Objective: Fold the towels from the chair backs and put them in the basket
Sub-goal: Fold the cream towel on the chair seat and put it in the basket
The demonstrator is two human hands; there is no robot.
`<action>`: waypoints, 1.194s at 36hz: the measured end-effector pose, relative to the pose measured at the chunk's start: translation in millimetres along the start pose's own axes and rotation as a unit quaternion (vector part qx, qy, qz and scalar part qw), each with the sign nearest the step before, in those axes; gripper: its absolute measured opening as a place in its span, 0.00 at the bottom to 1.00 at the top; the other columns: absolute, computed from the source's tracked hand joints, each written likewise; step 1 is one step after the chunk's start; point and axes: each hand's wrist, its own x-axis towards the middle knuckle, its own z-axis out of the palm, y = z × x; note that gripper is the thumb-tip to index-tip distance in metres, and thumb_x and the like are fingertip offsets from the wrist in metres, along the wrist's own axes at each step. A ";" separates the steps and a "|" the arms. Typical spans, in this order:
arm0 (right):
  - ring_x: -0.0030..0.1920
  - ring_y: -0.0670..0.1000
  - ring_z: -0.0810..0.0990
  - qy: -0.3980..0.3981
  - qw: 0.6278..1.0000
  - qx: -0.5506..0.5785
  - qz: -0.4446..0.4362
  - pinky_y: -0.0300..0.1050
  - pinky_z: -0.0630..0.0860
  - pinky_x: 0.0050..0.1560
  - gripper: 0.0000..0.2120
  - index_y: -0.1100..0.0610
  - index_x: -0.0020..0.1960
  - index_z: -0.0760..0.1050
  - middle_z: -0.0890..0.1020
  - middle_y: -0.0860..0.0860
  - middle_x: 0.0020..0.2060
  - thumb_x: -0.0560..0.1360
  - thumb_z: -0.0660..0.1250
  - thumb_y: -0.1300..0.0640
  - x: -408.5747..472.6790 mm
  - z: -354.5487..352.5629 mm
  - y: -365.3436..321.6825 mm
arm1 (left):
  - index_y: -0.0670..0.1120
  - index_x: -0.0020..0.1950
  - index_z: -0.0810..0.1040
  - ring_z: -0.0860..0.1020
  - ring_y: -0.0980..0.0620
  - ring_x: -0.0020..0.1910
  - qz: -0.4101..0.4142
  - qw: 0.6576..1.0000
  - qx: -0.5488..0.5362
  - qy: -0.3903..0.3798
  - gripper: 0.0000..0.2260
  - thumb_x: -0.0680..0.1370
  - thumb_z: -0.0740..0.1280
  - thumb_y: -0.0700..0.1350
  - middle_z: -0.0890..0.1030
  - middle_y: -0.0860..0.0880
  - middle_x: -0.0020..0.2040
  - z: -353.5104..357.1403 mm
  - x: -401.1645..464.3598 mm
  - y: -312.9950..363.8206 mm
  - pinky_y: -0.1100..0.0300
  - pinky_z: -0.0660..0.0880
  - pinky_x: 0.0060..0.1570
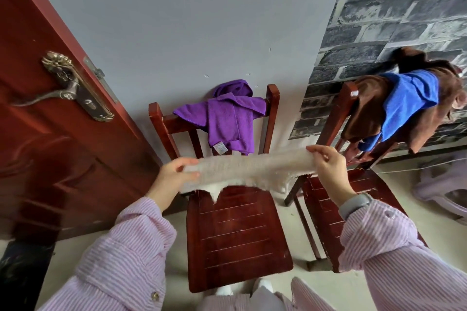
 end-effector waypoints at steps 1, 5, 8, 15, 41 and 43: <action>0.42 0.46 0.74 -0.039 0.999 -0.005 0.032 0.36 0.72 0.43 0.13 0.62 0.55 0.78 0.76 0.54 0.50 0.76 0.57 0.67 -2.4 0.0 6.1 | 0.50 0.52 0.78 0.76 0.50 0.51 -0.055 0.996 0.006 -0.063 0.14 0.71 0.70 0.35 0.77 0.45 0.56 -2.7 -1.0 -7.5 0.60 0.74 0.47; 0.39 0.48 0.77 -0.238 0.949 -0.020 0.208 0.34 0.75 0.36 0.16 0.65 0.53 0.78 0.79 0.59 0.50 0.73 0.55 0.74 -18.8 -3.3 35.7 | 0.42 0.63 0.72 0.79 0.50 0.51 -0.225 0.945 -0.060 -0.229 0.17 0.75 0.64 0.33 0.79 0.43 0.55 -6.5 -13.3 -34.9 0.61 0.77 0.47; 0.37 0.48 0.76 -0.295 0.916 0.013 0.273 0.35 0.75 0.33 0.16 0.66 0.54 0.77 0.79 0.56 0.47 0.74 0.53 0.74 -30.7 -10.4 48.9 | 0.42 0.59 0.75 0.80 0.49 0.52 -0.219 0.949 -0.078 -0.211 0.13 0.76 0.62 0.33 0.80 0.43 0.55 -8.0 -21.2 -49.2 0.61 0.78 0.44; 0.55 0.60 0.74 -0.233 0.920 0.051 0.310 0.53 0.75 0.56 0.15 0.65 0.45 0.78 0.75 0.62 0.52 0.73 0.53 0.73 -38.6 -9.7 61.2 | 0.50 0.51 0.82 0.79 0.45 0.48 -0.132 0.988 -0.029 -0.075 0.11 0.72 0.70 0.38 0.82 0.41 0.51 -10.8 -26.2 -72.8 0.48 0.73 0.54; 0.42 0.57 0.74 -0.399 0.855 -0.051 0.328 0.46 0.75 0.44 0.15 0.67 0.48 0.79 0.77 0.63 0.51 0.70 0.56 0.76 -49.8 -33.6 109.5 | 0.52 0.52 0.79 0.76 0.55 0.41 -0.126 0.985 0.115 -0.014 0.14 0.73 0.67 0.34 0.81 0.51 0.50 29.0 -89.6 -100.4 0.66 0.72 0.44; 0.40 0.56 0.76 -0.406 0.855 -0.117 0.300 0.48 0.77 0.47 0.10 0.69 0.49 0.79 0.80 0.65 0.48 0.70 0.62 0.74 -49.6 -34.4 117.4 | 0.48 0.52 0.81 0.77 0.54 0.50 -0.130 0.982 0.137 0.001 0.12 0.72 0.68 0.35 0.81 0.50 0.51 34.2 -97.2 -109.1 0.63 0.70 0.50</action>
